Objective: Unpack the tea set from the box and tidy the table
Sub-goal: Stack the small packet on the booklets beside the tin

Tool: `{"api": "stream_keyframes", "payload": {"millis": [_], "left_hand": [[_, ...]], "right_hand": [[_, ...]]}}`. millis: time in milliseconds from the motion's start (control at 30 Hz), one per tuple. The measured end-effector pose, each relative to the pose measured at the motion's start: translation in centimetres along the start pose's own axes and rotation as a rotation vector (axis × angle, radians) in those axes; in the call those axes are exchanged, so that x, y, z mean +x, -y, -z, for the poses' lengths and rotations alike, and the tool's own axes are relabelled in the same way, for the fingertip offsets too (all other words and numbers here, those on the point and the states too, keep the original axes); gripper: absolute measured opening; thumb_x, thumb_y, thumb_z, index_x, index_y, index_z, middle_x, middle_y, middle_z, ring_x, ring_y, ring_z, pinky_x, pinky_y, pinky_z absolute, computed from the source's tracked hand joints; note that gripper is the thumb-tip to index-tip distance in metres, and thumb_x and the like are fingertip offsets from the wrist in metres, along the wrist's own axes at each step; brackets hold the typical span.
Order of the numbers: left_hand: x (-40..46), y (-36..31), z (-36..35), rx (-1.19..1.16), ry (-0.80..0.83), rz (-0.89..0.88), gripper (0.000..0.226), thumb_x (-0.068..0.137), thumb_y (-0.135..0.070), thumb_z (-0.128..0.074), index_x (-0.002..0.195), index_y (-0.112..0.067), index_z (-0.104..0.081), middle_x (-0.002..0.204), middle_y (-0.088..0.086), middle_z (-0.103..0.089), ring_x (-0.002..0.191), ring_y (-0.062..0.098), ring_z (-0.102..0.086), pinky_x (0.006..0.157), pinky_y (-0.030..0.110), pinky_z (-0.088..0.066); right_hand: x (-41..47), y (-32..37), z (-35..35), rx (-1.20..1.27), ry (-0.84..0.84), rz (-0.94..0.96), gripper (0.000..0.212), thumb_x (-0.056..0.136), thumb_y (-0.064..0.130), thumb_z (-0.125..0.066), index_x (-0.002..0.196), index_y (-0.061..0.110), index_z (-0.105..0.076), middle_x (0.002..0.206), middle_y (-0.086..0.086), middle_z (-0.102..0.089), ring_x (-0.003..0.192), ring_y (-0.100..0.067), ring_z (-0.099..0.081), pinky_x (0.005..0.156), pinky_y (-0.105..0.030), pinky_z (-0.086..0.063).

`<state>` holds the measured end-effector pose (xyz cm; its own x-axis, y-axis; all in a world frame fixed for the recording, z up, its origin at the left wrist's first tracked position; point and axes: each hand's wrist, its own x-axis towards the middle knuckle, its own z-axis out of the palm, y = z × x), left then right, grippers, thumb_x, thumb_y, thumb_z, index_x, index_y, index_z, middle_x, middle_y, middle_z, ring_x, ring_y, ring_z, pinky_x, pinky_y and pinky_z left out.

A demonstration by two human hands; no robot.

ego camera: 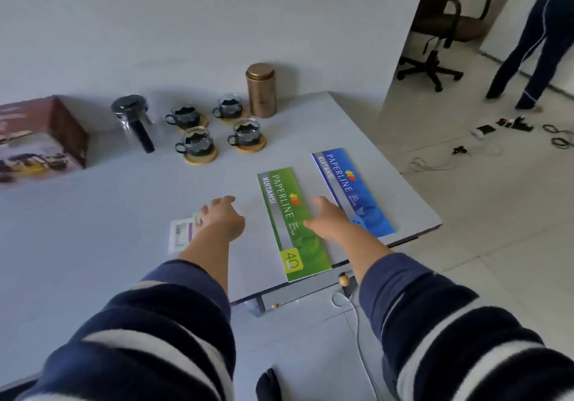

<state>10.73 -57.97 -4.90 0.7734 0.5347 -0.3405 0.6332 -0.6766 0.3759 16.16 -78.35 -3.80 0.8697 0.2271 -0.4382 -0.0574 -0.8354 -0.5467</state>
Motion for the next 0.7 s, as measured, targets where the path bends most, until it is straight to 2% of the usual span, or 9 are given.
{"api": "stream_keyframes", "payload": {"millis": [133, 233, 300, 367, 500, 533, 600, 667, 700], "left_hand": [[1.6, 4.5, 0.3, 0.047, -0.048, 0.226, 0.052, 0.096, -0.035, -0.039, 0.147, -0.030, -0.028, 0.159, 0.000, -0.014, 0.144, 0.033, -0.013, 0.113, 0.053, -0.023], [2.0, 6.5, 0.4, -0.010, -0.043, 0.336, 0.056, 0.092, -0.049, -0.040, 0.141, -0.024, -0.031, 0.148, 0.007, -0.025, 0.131, 0.034, -0.027, 0.102, 0.046, -0.036], [2.4, 6.9, 0.7, -0.048, -0.037, 0.376, 0.061, 0.084, -0.042, -0.056, 0.137, -0.024, -0.031, 0.137, 0.009, -0.033, 0.122, 0.035, -0.034, 0.091, 0.042, -0.043], [3.1, 6.9, 1.2, -0.218, -0.055, 0.450, 0.071, 0.073, -0.029, -0.070, 0.132, -0.019, -0.032, 0.129, 0.012, -0.037, 0.114, 0.036, -0.045, 0.086, 0.042, -0.047], [5.0, 5.9, 1.5, -0.699, -0.179, 0.480, 0.054, 0.087, -0.013, -0.063, 0.131, -0.002, -0.033, 0.129, 0.019, -0.050, 0.105, 0.032, -0.055, 0.090, 0.041, -0.048], [5.5, 5.4, 1.6, -0.792, -0.184, 0.471, 0.050, 0.091, -0.012, -0.060, 0.132, 0.001, -0.035, 0.128, 0.019, -0.052, 0.103, 0.028, -0.054, 0.089, 0.039, -0.046], [6.6, 3.9, 1.6, -0.929, -0.131, 0.432, 0.038, 0.095, -0.020, -0.057, 0.125, 0.000, -0.048, 0.115, 0.013, -0.060, 0.093, 0.023, -0.054, 0.076, 0.031, -0.046], [7.2, 1.8, 1.9, -1.047, -0.023, 0.396, 0.027, 0.098, -0.029, -0.050, 0.112, -0.007, -0.057, 0.100, 0.008, -0.060, 0.084, 0.022, -0.056, 0.071, 0.029, -0.047], [7.6, 0.7, 2.0, -1.112, 0.020, 0.376, 0.024, 0.099, -0.029, -0.047, 0.104, -0.009, -0.058, 0.097, 0.008, -0.061, 0.080, 0.022, -0.059, 0.073, 0.031, -0.050]], "right_hand": [[2.4, 2.8, -3.6, -0.091, -0.095, -0.093, 0.064, 0.085, 0.034, -0.064, 0.140, 0.022, -0.032, 0.137, -0.010, -0.042, 0.127, -0.033, -0.040, 0.100, -0.044, -0.043], [3.6, 4.1, -5.0, -0.145, -0.188, -0.178, 0.077, 0.078, 0.041, -0.071, 0.139, 0.017, -0.030, 0.137, -0.013, -0.039, 0.127, -0.033, -0.037, 0.098, -0.045, -0.041], [4.5, 4.9, -5.3, -0.102, -0.181, -0.268, 0.086, 0.071, 0.038, -0.079, 0.137, 0.014, -0.029, 0.139, -0.016, -0.038, 0.127, -0.033, -0.038, 0.099, -0.045, -0.040], [5.2, 5.6, -5.1, -0.064, -0.106, -0.371, 0.098, 0.066, 0.038, -0.084, 0.139, 0.010, -0.026, 0.141, -0.019, -0.035, 0.130, -0.034, -0.036, 0.102, -0.043, -0.039], [6.1, 6.1, -4.6, -0.106, -0.019, -0.410, 0.109, 0.063, 0.039, -0.086, 0.143, 0.009, -0.019, 0.145, -0.019, -0.030, 0.134, -0.034, -0.032, 0.105, -0.043, -0.037], [6.2, 6.0, -4.6, -0.089, -0.022, -0.390, 0.108, 0.063, 0.037, -0.086, 0.143, 0.010, -0.019, 0.145, -0.018, -0.030, 0.133, -0.034, -0.033, 0.105, -0.043, -0.038], [6.7, 5.7, -4.6, 0.022, -0.039, -0.303, 0.096, 0.065, 0.026, -0.086, 0.138, 0.014, -0.024, 0.138, -0.014, -0.041, 0.123, -0.033, -0.045, 0.099, -0.042, -0.045], [7.0, 5.6, -4.3, 0.251, -0.051, -0.208, 0.070, 0.076, 0.007, -0.074, 0.131, 0.014, -0.031, 0.121, -0.011, -0.054, 0.091, -0.024, -0.058, 0.075, -0.035, -0.052], [7.1, 5.6, -3.9, 0.351, -0.033, -0.172, 0.058, 0.081, 0.000, -0.065, 0.130, 0.013, -0.035, 0.113, -0.010, -0.056, 0.078, -0.018, -0.055, 0.065, -0.031, -0.048]]}}
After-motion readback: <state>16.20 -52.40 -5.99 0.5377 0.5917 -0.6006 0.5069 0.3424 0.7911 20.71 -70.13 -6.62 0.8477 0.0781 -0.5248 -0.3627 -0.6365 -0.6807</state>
